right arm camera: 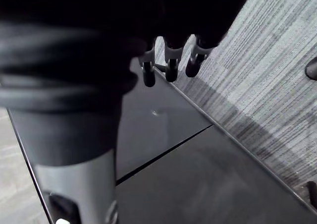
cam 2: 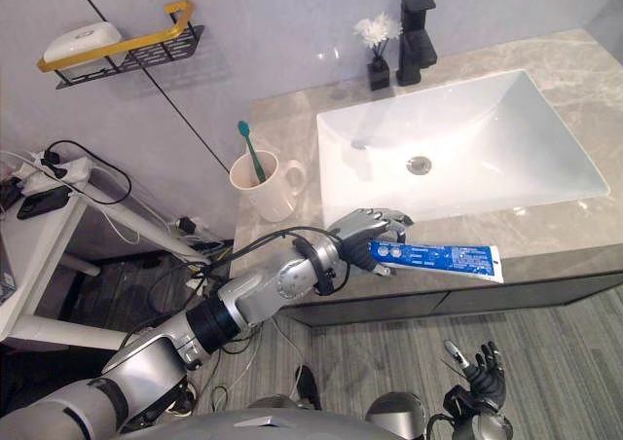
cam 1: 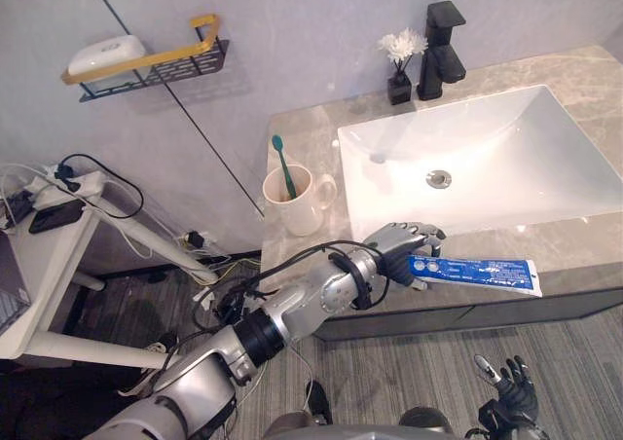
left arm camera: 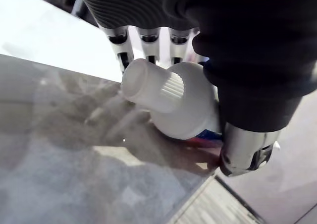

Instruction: Organize washtable

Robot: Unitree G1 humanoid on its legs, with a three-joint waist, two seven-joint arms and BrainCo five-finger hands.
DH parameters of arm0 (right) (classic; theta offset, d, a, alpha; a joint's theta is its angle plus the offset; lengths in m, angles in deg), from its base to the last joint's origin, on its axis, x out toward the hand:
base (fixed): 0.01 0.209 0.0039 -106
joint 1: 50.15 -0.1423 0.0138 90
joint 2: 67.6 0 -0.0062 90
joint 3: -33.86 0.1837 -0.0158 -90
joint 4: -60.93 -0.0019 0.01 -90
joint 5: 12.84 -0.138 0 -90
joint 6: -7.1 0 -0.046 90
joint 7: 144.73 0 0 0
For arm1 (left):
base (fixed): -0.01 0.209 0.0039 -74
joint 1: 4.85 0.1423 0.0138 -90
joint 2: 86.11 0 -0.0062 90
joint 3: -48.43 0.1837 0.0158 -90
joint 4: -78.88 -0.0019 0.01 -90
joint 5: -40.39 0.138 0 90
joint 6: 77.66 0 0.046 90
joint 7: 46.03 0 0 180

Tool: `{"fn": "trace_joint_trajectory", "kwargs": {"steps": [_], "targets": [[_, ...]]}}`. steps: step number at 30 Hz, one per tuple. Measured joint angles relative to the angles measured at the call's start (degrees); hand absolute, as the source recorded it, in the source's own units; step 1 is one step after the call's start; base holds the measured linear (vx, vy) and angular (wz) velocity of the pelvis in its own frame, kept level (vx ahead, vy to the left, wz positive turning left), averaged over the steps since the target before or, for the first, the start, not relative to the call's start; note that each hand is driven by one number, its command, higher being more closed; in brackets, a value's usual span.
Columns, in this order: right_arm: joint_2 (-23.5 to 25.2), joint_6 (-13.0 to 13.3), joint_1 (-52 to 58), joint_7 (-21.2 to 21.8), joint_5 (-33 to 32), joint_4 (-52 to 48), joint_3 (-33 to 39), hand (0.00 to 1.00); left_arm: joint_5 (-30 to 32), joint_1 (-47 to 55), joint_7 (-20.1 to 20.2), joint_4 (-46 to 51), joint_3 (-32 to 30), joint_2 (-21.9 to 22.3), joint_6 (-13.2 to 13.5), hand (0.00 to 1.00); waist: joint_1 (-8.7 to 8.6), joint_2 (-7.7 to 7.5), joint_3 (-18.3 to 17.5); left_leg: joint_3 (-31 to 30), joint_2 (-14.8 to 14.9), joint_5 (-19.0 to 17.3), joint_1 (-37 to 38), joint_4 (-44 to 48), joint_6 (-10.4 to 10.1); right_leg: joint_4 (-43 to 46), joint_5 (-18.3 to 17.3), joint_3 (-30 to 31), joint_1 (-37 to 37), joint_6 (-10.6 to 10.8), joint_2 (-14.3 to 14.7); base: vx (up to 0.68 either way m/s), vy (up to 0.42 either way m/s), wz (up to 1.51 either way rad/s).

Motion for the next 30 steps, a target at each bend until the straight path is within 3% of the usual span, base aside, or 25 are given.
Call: {"fn": "trace_joint_trajectory", "kwargs": {"steps": [16, 30], "targets": [[0.1, 0.0, 0.1, -0.7, 0.0, 0.0, -1.5, 0.00, -0.4, -0.9, -1.8, -0.8, -1.0, 1.8, 0.6, 1.00, -0.02, -0.22, 0.8, 0.0, -0.4, 0.0, -0.4, 0.0, 0.0, -0.6, 0.0, -0.1, 0.1, 0.0, -0.2, 0.01, -0.005, 0.00], [0.2, 0.4, 0.2, -1.3, 0.0, 0.0, -1.6, 0.00, -6.0, 5.3, -3.4, 1.7, -5.0, 2.7, 0.6, 1.00, 0.01, -1.19, 1.6, 0.0, -0.4, 0.0, -0.3, 0.3, 0.0, -0.7, -0.1, 0.0, 0.5, 0.1, -0.3, 0.00, 0.000, 0.00]]}}
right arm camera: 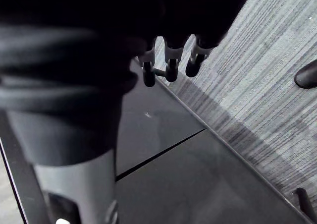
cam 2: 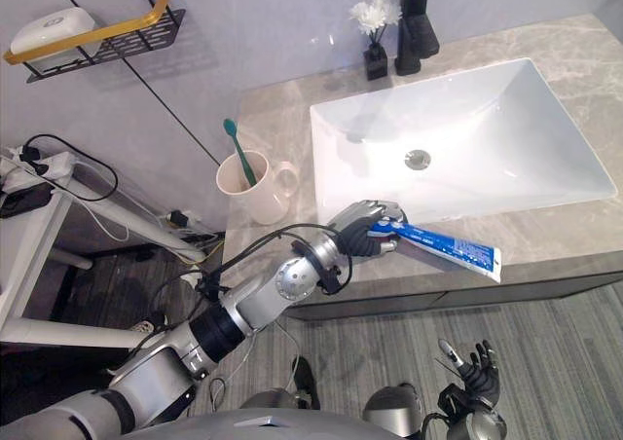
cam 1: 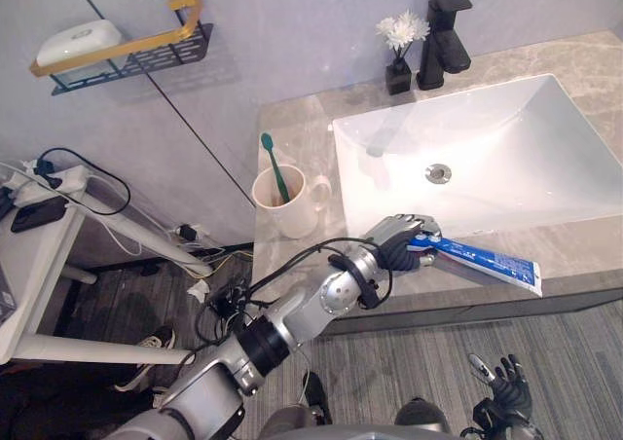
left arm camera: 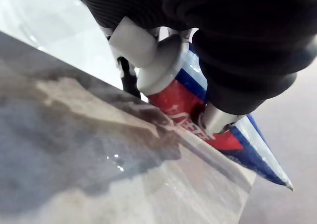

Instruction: Organize washtable

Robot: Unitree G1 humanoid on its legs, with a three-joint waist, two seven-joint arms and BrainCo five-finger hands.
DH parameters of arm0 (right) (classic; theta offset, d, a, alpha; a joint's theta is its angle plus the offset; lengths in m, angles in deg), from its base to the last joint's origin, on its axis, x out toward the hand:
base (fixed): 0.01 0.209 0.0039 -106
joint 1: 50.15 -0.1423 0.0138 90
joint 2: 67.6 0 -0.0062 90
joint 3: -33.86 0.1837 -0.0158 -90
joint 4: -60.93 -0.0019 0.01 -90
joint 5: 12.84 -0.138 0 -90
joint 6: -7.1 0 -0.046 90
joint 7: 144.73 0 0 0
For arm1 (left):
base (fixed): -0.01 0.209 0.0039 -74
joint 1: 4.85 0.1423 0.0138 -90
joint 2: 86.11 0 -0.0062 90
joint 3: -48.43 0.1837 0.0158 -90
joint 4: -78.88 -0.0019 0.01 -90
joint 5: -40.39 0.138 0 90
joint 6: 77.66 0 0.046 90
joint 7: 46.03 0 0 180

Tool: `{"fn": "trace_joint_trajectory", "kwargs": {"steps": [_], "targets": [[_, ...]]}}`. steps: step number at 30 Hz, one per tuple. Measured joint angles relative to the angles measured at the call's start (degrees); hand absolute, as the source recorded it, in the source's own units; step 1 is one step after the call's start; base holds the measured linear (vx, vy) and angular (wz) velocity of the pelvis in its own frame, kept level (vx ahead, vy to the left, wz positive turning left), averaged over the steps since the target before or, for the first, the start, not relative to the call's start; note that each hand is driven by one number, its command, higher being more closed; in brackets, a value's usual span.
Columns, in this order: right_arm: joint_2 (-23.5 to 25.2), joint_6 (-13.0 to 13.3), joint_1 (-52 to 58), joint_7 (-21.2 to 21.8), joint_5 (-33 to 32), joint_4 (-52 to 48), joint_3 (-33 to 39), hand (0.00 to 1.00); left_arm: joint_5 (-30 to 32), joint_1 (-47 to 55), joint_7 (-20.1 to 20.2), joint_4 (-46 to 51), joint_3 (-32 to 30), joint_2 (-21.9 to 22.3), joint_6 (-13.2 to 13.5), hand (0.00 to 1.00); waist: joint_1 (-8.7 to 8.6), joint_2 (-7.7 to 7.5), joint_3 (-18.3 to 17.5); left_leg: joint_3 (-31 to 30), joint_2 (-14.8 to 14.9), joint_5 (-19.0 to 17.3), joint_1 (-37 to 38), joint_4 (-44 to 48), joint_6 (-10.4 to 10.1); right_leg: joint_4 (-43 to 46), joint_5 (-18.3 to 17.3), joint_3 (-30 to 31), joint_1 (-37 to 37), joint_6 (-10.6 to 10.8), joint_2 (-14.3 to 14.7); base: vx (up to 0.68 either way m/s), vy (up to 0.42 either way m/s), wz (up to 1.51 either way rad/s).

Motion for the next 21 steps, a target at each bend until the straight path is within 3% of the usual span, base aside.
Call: {"fn": "trace_joint_trajectory", "kwargs": {"steps": [8, 10, 13, 21], "targets": [[0.0, 0.3, 0.0, 0.0, 0.0, 0.0, 0.0, 0.00, -3.2, 5.7, -0.2, 5.0, -4.1, -0.7, -0.2, 1.00, 0.06, 0.02, 0.0, 0.0, 0.0, -0.2, 0.1, 0.4, 0.2, 0.0, -0.1, 0.1, 0.4, -0.1, 0.0, 0.00, 0.000, 0.00], [0.1, 0.5, 0.2, 0.0, 0.0, 0.0, 0.1, 0.00, -7.0, 8.0, -0.3, 9.3, -5.3, -2.4, -0.3, 1.00, 0.14, 0.02, 0.0, 0.0, 0.0, -0.3, 0.2, 0.4, 0.2, 0.1, 0.0, 0.1, 0.4, -0.1, 0.0, 0.00, 0.000, 0.00], [0.1, 0.5, 0.3, 0.1, 0.0, 0.0, 0.0, 0.00, -11.1, 10.6, -0.4, 13.3, -8.4, -3.5, -0.4, 1.00, 0.82, 0.11, -0.1, -0.1, 0.2, -0.9, 0.3, 0.7, -0.1, 0.4, 0.0, -0.1, 0.6, -0.1, 0.2, -0.01, 0.013, 0.03], [0.9, 0.9, 0.3, 0.0, -0.1, -0.6, 0.0, 0.00, -13.4, 16.8, -2.0, 20.8, -11.3, -3.5, -0.1, 1.00, 1.94, -0.04, 0.0, -0.4, 0.7, -2.7, -0.1, 2.7, -0.5, 1.0, 0.0, -0.1, 0.5, 0.0, 0.4, -0.02, 0.011, 0.00]]}}
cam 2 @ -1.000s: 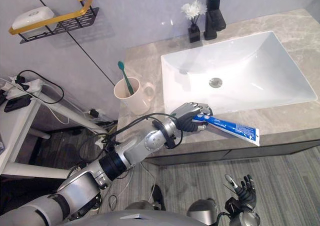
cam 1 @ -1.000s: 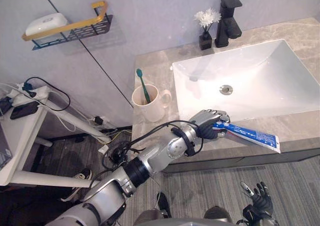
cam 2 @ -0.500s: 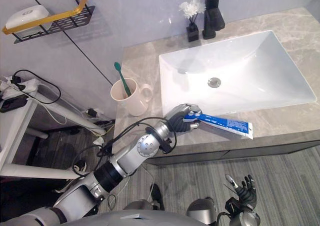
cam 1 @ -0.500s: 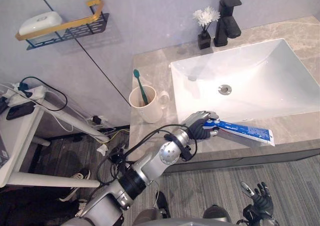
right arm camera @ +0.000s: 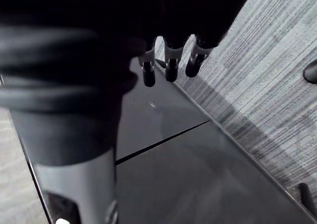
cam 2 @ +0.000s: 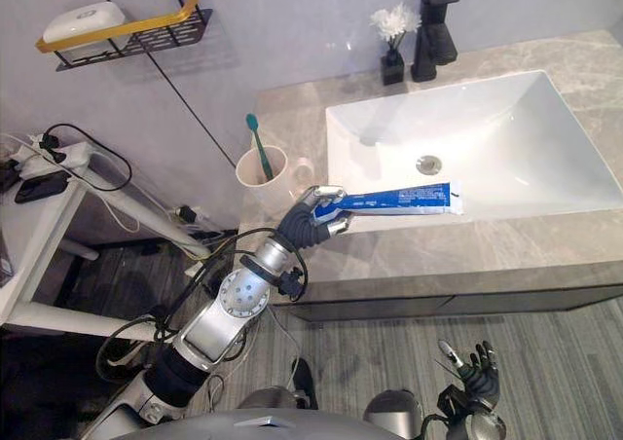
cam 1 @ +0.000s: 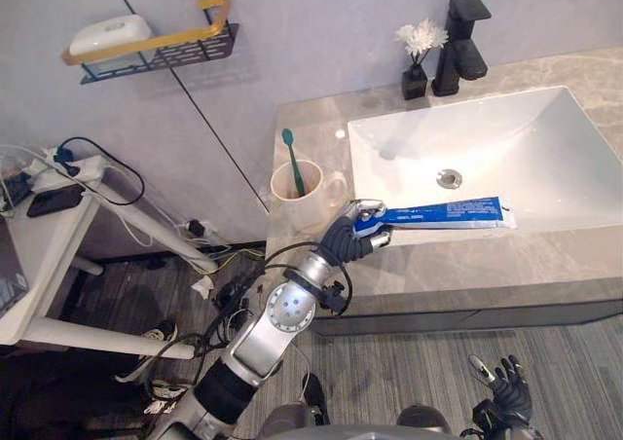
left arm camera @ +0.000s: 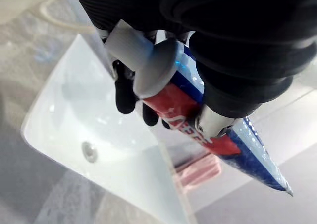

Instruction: Organize washtable

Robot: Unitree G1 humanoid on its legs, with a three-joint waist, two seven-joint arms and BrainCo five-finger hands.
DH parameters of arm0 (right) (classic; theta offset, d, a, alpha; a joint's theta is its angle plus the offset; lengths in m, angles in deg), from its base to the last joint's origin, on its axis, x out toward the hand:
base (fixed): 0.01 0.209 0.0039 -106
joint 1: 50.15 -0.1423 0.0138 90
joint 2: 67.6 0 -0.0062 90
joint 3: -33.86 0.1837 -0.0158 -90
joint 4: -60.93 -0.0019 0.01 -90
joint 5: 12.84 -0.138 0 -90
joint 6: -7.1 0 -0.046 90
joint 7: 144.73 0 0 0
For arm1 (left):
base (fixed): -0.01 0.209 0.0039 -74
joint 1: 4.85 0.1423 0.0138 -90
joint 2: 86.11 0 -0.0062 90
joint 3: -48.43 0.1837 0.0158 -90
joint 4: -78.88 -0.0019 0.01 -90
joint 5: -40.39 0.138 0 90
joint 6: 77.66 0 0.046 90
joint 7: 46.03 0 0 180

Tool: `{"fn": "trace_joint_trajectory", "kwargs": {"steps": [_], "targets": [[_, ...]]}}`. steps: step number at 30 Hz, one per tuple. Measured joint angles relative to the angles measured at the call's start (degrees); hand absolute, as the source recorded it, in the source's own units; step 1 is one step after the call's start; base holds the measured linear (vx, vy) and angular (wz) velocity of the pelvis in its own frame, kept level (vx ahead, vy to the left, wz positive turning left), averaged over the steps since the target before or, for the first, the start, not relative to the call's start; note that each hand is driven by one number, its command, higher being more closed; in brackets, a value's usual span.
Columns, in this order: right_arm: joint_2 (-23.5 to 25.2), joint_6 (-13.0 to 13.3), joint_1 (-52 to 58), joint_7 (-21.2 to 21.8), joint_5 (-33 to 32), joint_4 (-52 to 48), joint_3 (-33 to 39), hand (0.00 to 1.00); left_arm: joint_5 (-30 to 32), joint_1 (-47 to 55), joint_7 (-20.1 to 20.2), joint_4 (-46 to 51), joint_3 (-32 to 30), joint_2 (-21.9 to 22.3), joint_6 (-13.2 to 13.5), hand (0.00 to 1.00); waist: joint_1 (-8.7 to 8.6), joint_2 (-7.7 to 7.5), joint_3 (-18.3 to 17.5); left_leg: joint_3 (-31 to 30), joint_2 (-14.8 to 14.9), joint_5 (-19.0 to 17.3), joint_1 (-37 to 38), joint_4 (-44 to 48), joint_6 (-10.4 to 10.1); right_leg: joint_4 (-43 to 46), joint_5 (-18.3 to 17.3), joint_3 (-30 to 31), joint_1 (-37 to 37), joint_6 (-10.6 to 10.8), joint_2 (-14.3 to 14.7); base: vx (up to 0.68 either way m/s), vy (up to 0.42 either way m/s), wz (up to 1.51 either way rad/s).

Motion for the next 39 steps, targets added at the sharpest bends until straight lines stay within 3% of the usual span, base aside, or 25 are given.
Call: {"fn": "trace_joint_trajectory", "kwargs": {"steps": [5, 12, 21, 31, 34, 36, 37, 39], "targets": [[1.7, 1.1, 2.0, -0.6, -0.2, -7.0, 2.0, 0.00, 0.0, 0.4, -0.5, 1.6, -0.3, 1.6, 0.0, 1.00, -0.42, 0.09, -0.1, 0.0, 0.2, 0.0, -1.1, 0.6, 0.0, 0.5, 0.0, 0.1, -1.0, 0.0, 0.1, 0.00, 0.000, 0.00], [4.9, 3.7, 4.3, -1.9, -4.2, -20.4, 13.8, 0.00, 0.0, 0.4, -1.1, 3.5, -3.7, 1.8, 0.4, 1.00, -0.38, -0.51, -0.2, 2.5, 0.7, 0.0, -0.4, 0.2, 0.0, 1.4, 0.1, 2.8, -2.3, -0.1, 0.2, 0.00, 0.004, -0.18], [5.4, 4.9, 3.8, -7.7, -3.3, -35.7, 24.4, 0.00, 0.0, 1.5, -0.9, 3.7, -4.3, 2.2, 0.6, 1.00, -1.11, -2.99, -3.4, 8.0, 1.1, -0.2, 2.1, -1.8, -0.1, 1.3, 1.3, 8.3, -3.9, 0.3, 0.3, 0.00, 0.020, -0.31], [3.1, 8.1, -6.0, -11.4, 2.4, -44.9, 24.3, 0.00, -3.4, 1.6, -0.5, 6.1, -4.1, 3.3, 1.1, 1.00, -0.78, -3.61, -5.9, 8.3, 0.8, 0.2, 2.0, -2.5, 0.1, 1.2, 2.3, 9.0, -4.6, 1.0, 0.2, -0.03, 0.019, -0.03], [2.4, 9.3, -8.4, -11.4, 2.2, -45.7, 20.1, 0.00, -5.8, 1.3, -0.5, 7.9, -3.5, 3.3, 1.2, 1.00, -0.52, -3.64, -7.7, 6.2, 0.5, 1.0, 1.0, -2.8, 0.4, 1.2, 2.3, 7.1, -4.5, 1.0, 0.1, -0.02, -0.002, 0.36], [1.8, 10.8, -10.2, -11.2, 1.5, -46.8, 12.6, 0.00, -7.2, 0.5, -0.9, 8.9, -3.0, 3.4, 1.4, 1.00, 0.05, -3.59, -7.8, 4.9, 0.3, 1.6, 0.9, -3.1, 0.5, 1.2, 2.3, 5.9, -3.7, 1.0, 0.0, -0.04, 0.001, 0.36], [-0.9, 11.4, -16.1, -11.5, 1.3, -43.2, -11.4, 0.00, -9.0, -1.4, -2.0, 8.9, -0.2, 3.4, 1.4, 1.00, 0.63, -3.60, -8.8, 3.7, 0.2, 2.0, 0.3, -3.2, 0.6, 1.2, 2.3, 4.9, -3.5, 1.1, 0.1, -0.08, 0.009, 0.43], [-2.0, 8.4, -23.1, -10.2, 5.7, -35.5, -25.9, 0.00, -8.9, -4.8, -2.5, 8.5, 5.2, 3.9, 2.1, 1.00, 3.91, -3.12, -9.5, 1.6, -0.1, 3.4, 0.2, -4.3, 1.0, 1.3, 2.3, 2.8, -3.1, 1.1, 0.1, -0.08, 0.015, 0.56]]}}
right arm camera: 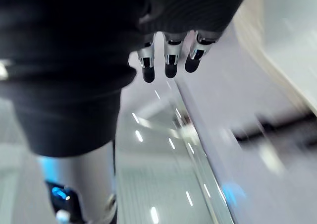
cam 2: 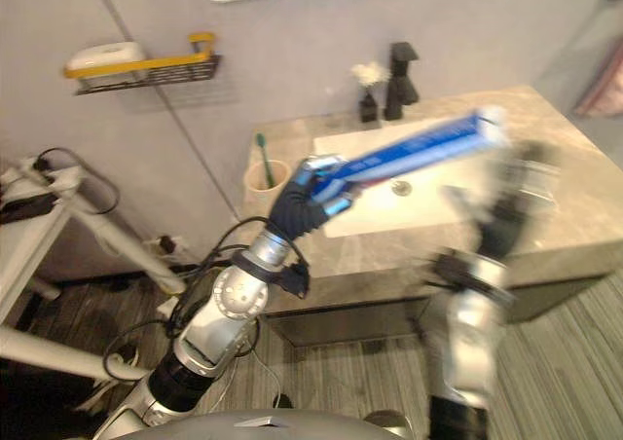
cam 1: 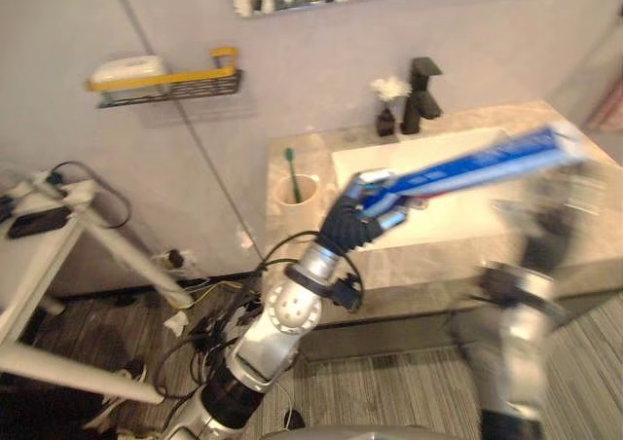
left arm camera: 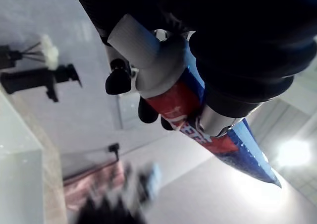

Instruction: Organize washtable

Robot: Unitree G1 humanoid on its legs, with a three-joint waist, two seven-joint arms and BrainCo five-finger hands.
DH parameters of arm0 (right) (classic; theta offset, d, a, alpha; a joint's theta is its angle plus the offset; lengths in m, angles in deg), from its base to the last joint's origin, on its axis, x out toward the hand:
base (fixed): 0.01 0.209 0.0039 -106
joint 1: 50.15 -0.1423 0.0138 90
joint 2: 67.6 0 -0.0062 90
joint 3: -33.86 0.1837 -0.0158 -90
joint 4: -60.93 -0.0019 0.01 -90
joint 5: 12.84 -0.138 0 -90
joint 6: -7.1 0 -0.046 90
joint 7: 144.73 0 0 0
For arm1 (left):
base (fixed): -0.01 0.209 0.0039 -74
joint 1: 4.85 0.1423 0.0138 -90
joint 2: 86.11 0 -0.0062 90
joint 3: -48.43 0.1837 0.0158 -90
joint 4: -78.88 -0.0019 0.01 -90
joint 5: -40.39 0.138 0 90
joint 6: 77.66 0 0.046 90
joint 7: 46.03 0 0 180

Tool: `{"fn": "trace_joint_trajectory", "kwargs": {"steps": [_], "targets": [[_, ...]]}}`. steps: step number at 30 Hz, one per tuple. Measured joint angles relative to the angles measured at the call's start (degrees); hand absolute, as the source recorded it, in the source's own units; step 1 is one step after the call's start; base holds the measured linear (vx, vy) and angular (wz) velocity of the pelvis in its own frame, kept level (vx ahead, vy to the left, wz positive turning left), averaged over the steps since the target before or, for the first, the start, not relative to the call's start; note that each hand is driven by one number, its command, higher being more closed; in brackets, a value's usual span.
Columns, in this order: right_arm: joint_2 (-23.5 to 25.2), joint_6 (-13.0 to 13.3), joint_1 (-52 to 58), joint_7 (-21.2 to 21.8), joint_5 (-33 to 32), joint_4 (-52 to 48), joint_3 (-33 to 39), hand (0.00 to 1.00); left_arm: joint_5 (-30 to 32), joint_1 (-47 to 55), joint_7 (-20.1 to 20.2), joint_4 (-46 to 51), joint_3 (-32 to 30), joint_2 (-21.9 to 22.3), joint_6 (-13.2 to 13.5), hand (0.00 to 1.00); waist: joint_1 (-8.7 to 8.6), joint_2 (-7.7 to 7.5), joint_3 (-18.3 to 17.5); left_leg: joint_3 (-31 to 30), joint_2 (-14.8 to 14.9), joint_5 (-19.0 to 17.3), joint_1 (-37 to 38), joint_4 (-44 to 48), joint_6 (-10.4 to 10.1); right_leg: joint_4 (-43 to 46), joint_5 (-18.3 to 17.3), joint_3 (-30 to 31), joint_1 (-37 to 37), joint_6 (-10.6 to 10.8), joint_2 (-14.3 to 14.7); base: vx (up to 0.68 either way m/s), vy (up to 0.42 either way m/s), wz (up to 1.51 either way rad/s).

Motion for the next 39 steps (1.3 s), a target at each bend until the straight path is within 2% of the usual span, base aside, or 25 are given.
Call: {"fn": "trace_joint_trajectory", "kwargs": {"steps": [2, 3, 5, 8, 9, 11, 12, 13, 16, 18, 23, 30, 39], "targets": [[1.0, -2.7, -4.2, 0.4, 1.2, 3.4, -5.4, 0.00, 0.0, -0.2, -1.2, 0.1, 0.1, 0.1, 1.4, 1.00, 1.88, -0.11, 0.1, -1.8, -0.3, 0.9, 0.1, -0.6, 0.1, -0.1, 0.0, -1.6, 0.8, 0.0, -0.1, -0.05, 0.022, 0.47], [1.2, -3.1, -4.9, 0.9, 1.0, 3.9, -6.2, 0.00, 0.0, -0.2, -2.0, 0.2, -0.2, 0.0, 1.5, 1.00, 2.15, -0.22, 0.1, -2.2, -0.5, 1.0, 0.1, -0.6, 0.2, -0.1, 0.0, -1.8, 1.3, 0.0, -0.1, -0.04, 0.036, 0.38], [1.5, -3.6, -6.3, 1.9, 0.6, 5.4, -8.0, 0.00, 0.0, -0.2, -3.9, 0.2, -1.4, -0.3, 1.4, 1.00, 2.21, -0.56, 0.2, -2.9, -0.9, 1.2, 0.2, -0.7, 0.5, -0.3, 0.0, -2.6, 1.6, 0.0, -0.5, -0.03, 0.046, 0.20], [1.3, -4.0, -10.5, 3.1, -4.6, 7.9, -11.5, 0.00, 0.0, -4.1, -6.1, -0.9, -1.6, -0.4, 1.0, 1.00, 1.98, -1.38, 0.4, -3.4, -1.1, 1.6, 0.4, -0.7, 0.7, -0.9, 0.3, -3.0, 2.3, 0.0, -0.5, -0.05, 0.031, 0.08], [0.3, -5.0, -10.9, 3.9, -5.9, 6.7, -12.0, 0.00, 0.0, -6.0, -6.1, -0.8, -1.8, -0.5, 0.8, 1.00, 2.07, -1.68, 0.2, -3.5, -1.0, 1.7, 0.4, -0.7, 0.7, -1.2, 0.5, -3.0, 2.5, -0.1, -0.3, -0.05, 0.011, 0.04], [-1.6, -5.1, -8.2, 8.6, -9.9, 1.4, -10.0, 0.00, 0.1, -6.4, -6.1, 1.4, -3.3, -0.9, 0.8, 1.00, 2.36, -1.94, 0.2, -3.6, -1.0, 1.7, 0.4, -0.7, 0.7, -1.3, 0.6, -3.1, 2.7, -0.2, -0.3, -0.01, 0.005, 0.05], [-4.1, -4.8, -5.2, 12.0, -14.0, -2.7, -6.1, 0.00, 0.1, -6.0, -6.1, 3.6, -5.1, -1.5, 0.8, 1.00, 2.51, -2.00, 0.2, -3.8, -1.1, 1.9, 0.5, -0.7, 0.7, -1.4, 0.6, -3.3, 2.9, -0.2, -0.3, 0.00, 0.002, 0.05], [-5.5, -4.2, -3.5, 13.6, -17.5, -4.0, -2.3, 0.00, 0.1, -5.8, -6.0, 4.6, -7.1, -2.4, 1.0, 1.00, 2.27, -2.04, 0.2, -3.9, -1.1, 2.1, 0.7, -0.7, 0.6, -1.5, 0.7, -3.4, 3.2, -0.2, -0.3, -0.01, -0.001, 0.05], [-6.7, -3.0, -1.8, 14.0, -19.5, -4.0, 2.8, 0.00, 0.1, -5.2, -5.7, 4.6, -9.7, -2.7, 1.0, 1.00, 1.17, -1.99, 0.1, -4.1, -0.9, 2.2, 0.8, -1.1, 0.5, -2.0, 0.5, -3.7, 3.3, -0.3, -0.1, -0.04, -0.008, 0.01], [-6.7, -3.1, -1.7, 14.1, -19.4, -4.0, 3.1, 0.00, 0.1, -4.1, -5.4, 4.6, -9.3, -2.5, 0.9, 1.00, 0.68, -1.98, 0.1, -4.2, -0.8, 2.2, 0.8, -1.2, 0.5, -2.1, 0.4, -3.7, 3.3, -0.4, 0.0, -0.02, -0.007, 0.00], [-5.8, -3.1, 0.0, 14.1, -19.1, -4.2, 3.6, 0.00, 0.1, -2.5, -5.1, 5.0, -11.9, -2.5, 0.8, 1.00, 1.39, -2.09, 0.1, -4.2, -1.0, 2.2, 0.5, -0.7, 0.5, -2.1, 0.6, -3.8, 3.2, -0.3, -0.1, 0.03, 0.000, 0.01], [-4.2, -3.0, 0.4, 14.1, -18.6, -4.7, 7.8, 0.00, 0.1, 0.2, -5.5, 6.8, -15.9, -2.5, 0.8, 1.00, 1.15, -2.11, 0.1, -3.7, -0.9, 2.2, 0.5, -0.7, 0.5, -2.1, 0.8, -3.3, 3.0, -0.4, 0.0, 0.00, 0.001, -0.02], [-3.7, -3.2, 0.5, 16.4, -19.9, -4.8, 5.8, 0.00, 0.1, 0.2, -4.8, 6.8, -16.1, -2.3, 0.8, 1.00, 0.52, -2.27, 0.2, -2.5, -0.8, 2.1, 0.6, -0.7, 0.5, -2.6, 1.2, -2.1, 2.4, -0.4, 0.0, -0.01, 0.011, -0.07]]}}
